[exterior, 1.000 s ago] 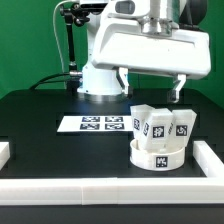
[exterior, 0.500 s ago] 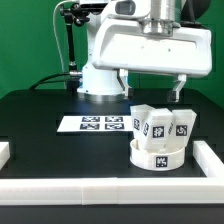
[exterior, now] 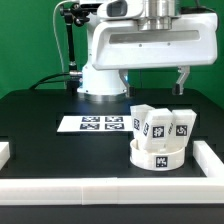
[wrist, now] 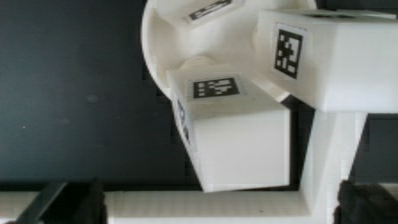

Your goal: Assemble stool

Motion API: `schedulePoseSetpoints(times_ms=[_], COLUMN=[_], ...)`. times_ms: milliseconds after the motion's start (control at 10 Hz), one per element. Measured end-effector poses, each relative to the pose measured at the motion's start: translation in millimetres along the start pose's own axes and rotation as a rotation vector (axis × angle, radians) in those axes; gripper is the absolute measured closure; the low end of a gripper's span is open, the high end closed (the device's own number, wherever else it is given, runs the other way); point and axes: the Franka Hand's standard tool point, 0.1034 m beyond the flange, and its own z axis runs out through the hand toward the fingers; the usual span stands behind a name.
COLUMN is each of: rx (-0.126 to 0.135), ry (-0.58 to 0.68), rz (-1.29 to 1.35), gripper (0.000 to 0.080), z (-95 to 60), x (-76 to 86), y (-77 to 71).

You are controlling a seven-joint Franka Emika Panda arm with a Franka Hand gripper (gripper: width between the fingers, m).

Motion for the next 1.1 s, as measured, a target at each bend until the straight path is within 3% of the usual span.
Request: schedulePoseSetpoints(times_ms=[100,500,1100], rx=[0.009,0.001,-0.027], ry=[0.002,-0.001,-0.018], rz=[0.019,0.002,-0.677], gripper=[0.0150,0.0150,0.0150], z=[0.0,0.9,1.6], x=[0.4,0.0,3.8], y=[3.2,4.4,5.7])
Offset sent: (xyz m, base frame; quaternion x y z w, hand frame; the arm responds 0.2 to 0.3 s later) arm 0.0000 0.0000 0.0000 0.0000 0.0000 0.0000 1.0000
